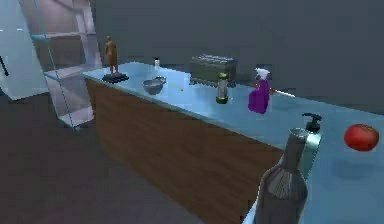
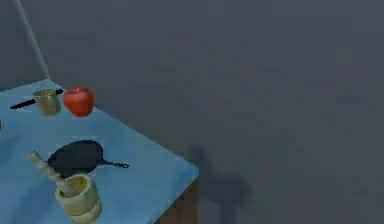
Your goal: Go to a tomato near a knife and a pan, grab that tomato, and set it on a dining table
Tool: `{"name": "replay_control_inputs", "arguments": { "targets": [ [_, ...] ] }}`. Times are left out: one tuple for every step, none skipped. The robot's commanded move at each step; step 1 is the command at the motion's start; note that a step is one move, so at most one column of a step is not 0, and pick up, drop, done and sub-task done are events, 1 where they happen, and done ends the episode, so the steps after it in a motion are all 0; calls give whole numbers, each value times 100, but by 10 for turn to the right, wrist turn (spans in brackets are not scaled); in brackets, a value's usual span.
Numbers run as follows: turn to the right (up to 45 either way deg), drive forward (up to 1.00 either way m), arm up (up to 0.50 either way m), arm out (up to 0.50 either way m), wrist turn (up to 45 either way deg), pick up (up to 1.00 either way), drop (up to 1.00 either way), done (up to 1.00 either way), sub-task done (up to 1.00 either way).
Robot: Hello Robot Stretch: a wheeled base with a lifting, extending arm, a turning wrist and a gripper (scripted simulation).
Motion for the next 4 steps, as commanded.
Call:
{"name": "replay_control_inputs", "arguments": {
  "targets": [
    [-420, 0, 0, 0, 0, 0, 0, 0, 0],
    [-60, 0, 0, 0, 0, 0, 0, 0, 0],
    [0, 20, 0, 0, 0, 0, 0, 0, 0],
    [300, 0, 0, 0, 0, 0, 0, 0, 0]
  ]
}}
